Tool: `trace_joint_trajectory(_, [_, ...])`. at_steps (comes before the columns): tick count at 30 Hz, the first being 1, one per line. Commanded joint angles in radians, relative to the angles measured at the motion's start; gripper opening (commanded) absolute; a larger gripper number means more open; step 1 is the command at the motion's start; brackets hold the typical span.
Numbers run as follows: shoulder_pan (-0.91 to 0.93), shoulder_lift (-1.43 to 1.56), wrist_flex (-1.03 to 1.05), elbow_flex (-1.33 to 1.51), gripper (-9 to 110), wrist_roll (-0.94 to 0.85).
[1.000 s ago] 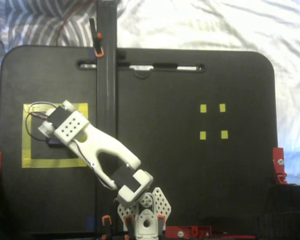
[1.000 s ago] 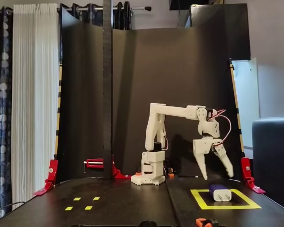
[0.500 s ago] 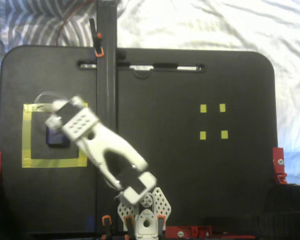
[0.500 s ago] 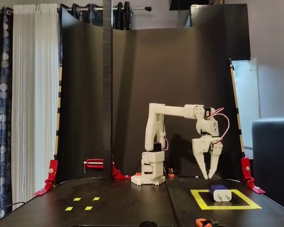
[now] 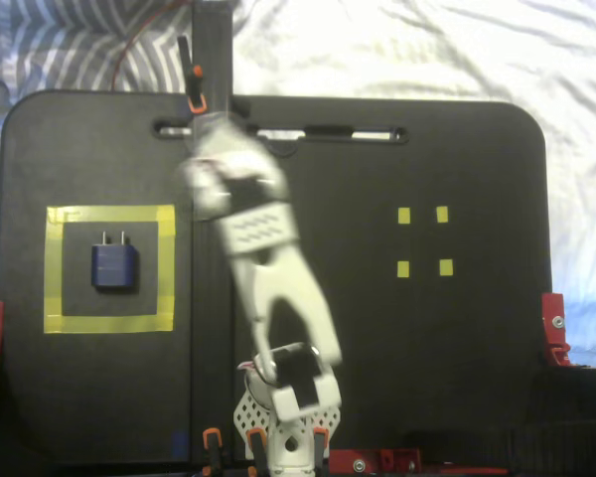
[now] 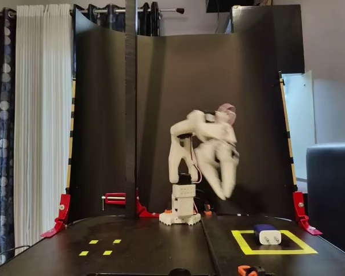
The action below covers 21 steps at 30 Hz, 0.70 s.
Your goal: Grasp a block and put it in the designated area.
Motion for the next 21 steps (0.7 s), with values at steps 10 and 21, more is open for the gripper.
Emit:
trace_joint_trajectory(10, [0.241, 0.388, -0.477, 0.31, 0, 0.465])
trace_joint_trajectory(21, [0.285, 0.772, -0.974, 0.913, 0, 0.569])
